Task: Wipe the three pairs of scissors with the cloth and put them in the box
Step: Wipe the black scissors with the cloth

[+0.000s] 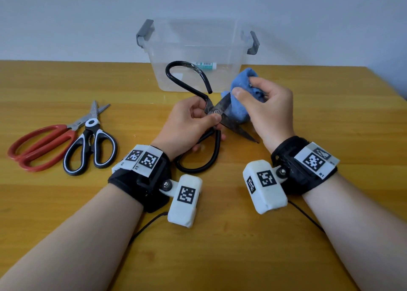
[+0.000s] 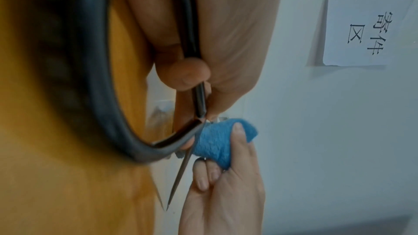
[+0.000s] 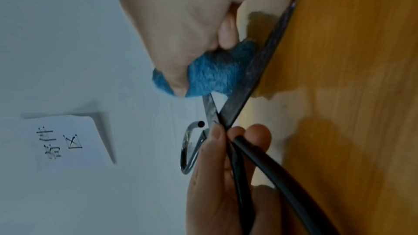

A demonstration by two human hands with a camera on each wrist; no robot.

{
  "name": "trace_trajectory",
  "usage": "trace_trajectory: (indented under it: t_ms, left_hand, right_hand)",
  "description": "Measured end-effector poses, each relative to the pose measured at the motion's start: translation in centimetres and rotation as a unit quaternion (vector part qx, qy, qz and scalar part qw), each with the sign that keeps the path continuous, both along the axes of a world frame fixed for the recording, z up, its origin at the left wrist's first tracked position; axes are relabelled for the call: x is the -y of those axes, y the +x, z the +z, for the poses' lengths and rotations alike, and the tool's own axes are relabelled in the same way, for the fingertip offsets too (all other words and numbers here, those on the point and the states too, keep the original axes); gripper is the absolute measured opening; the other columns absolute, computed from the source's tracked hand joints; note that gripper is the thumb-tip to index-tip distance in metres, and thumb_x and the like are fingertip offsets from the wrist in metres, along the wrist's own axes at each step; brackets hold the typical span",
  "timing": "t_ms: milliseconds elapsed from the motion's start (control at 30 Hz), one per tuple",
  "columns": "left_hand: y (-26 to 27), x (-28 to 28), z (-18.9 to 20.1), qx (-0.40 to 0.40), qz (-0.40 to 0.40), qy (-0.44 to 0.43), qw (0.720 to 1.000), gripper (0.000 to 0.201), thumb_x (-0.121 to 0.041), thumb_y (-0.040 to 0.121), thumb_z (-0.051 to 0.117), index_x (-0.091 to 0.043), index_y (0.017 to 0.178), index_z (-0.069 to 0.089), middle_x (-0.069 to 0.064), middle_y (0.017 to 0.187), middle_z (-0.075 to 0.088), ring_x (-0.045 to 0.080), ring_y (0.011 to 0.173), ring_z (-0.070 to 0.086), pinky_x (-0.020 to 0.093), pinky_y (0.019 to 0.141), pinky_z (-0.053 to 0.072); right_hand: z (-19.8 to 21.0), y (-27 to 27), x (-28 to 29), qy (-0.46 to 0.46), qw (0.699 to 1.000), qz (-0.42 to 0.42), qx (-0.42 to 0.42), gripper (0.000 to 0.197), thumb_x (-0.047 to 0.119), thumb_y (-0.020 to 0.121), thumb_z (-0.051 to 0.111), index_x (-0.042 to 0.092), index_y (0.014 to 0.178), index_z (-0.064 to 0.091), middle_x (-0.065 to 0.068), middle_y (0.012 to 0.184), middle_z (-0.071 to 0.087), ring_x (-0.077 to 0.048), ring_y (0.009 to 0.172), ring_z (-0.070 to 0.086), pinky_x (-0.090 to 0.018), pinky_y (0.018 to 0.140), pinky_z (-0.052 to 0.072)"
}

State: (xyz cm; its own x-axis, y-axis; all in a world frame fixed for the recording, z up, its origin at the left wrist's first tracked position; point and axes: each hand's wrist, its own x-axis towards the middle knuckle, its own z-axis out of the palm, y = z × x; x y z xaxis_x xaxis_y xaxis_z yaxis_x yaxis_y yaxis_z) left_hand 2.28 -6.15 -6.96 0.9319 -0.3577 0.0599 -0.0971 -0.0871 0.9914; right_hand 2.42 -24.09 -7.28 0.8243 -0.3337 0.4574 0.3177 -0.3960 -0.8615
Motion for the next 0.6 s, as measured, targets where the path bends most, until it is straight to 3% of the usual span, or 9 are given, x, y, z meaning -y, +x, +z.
trace_trajectory:
  t_ms: [100, 200, 300, 367, 433, 500, 600]
  left_hand:
    - [0.09, -0.06, -0.02, 0.002, 0.008, -0.002, 1.000, 0.019, -0.007, 0.101, 0.063, -0.007, 0.092, 0.046, 0.025, 0.082, 0.070, 0.028, 0.069, 0.077, 0.020, 0.032, 0.033]
    - [-0.02, -0.13, 0.02, 0.007, -0.003, -0.003, 1.000, 0.019, -0.006, 0.100, 0.063, -0.007, 0.096, 0.045, 0.033, 0.089, 0.068, 0.029, 0.069, 0.078, 0.021, 0.032, 0.033]
    - [-0.11, -0.13, 0.01, 0.009, -0.008, -0.004, 1.000, 0.019, -0.005, 0.100, 0.063, -0.008, 0.096, 0.044, 0.030, 0.085, 0.069, 0.030, 0.070, 0.078, 0.020, 0.032, 0.033]
    - [-0.17, -0.06, -0.04, 0.004, -0.007, -0.003, 1.000, 0.019, -0.005, 0.100, 0.063, -0.008, 0.096, 0.044, 0.023, 0.081, 0.071, 0.031, 0.071, 0.078, 0.020, 0.031, 0.032]
    - [-0.15, -0.02, -0.06, -0.002, -0.002, -0.004, 1.000, 0.021, -0.005, 0.100, 0.063, -0.009, 0.095, 0.043, 0.017, 0.078, 0.071, 0.031, 0.071, 0.078, 0.020, 0.032, 0.032]
    - [-0.07, 0.03, -0.02, -0.003, 0.002, -0.004, 1.000, 0.022, -0.006, 0.100, 0.064, -0.008, 0.093, 0.043, 0.017, 0.079, 0.071, 0.031, 0.071, 0.078, 0.020, 0.032, 0.032]
    - [0.01, -0.05, 0.02, 0.007, 0.001, -0.002, 1.000, 0.021, -0.005, 0.099, 0.064, -0.008, 0.092, 0.045, 0.019, 0.080, 0.073, 0.029, 0.067, 0.077, 0.021, 0.032, 0.033]
  right_hand:
    - [0.14, -0.50, -0.73, -0.091, 0.990, 0.100, -0.039, 0.019, 0.022, 0.082, 0.084, 0.015, 0.099, 0.079, 0.017, 0.083, 0.071, 0.008, 0.074, 0.063, -0.008, 0.068, 0.045]
    - [0.10, -0.17, -1.06, -0.087, 0.989, 0.099, -0.064, 0.013, 0.022, 0.081, 0.084, 0.025, 0.081, 0.071, 0.019, 0.071, 0.064, 0.006, 0.062, 0.057, -0.009, 0.061, 0.041]
    - [-0.06, 0.32, -1.04, -0.058, 0.995, 0.049, -0.063, 0.018, 0.025, 0.084, 0.081, 0.021, 0.076, 0.066, 0.008, 0.070, 0.061, -0.003, 0.061, 0.051, -0.020, 0.059, 0.044]
    - [-0.13, 0.48, -0.91, -0.039, 0.997, 0.018, -0.060, 0.016, 0.028, 0.085, 0.079, 0.015, 0.083, 0.069, 0.000, 0.079, 0.069, -0.016, 0.072, 0.063, -0.033, 0.067, 0.055]
    - [-0.06, 0.32, -0.97, -0.017, 0.998, 0.008, -0.052, 0.014, 0.029, 0.085, 0.077, 0.017, 0.089, 0.072, 0.000, 0.085, 0.074, -0.020, 0.082, 0.070, -0.041, 0.074, 0.060]
    - [0.17, 0.01, -0.99, -0.015, 0.998, 0.036, -0.050, 0.007, 0.026, 0.085, 0.079, 0.023, 0.088, 0.073, 0.008, 0.083, 0.073, -0.009, 0.079, 0.069, -0.035, 0.071, 0.060]
    - [0.53, -0.26, -1.16, -0.081, 0.989, 0.093, -0.077, 0.008, 0.024, 0.082, 0.082, 0.020, 0.087, 0.077, 0.014, 0.075, 0.069, 0.003, 0.066, 0.060, -0.017, 0.061, 0.047]
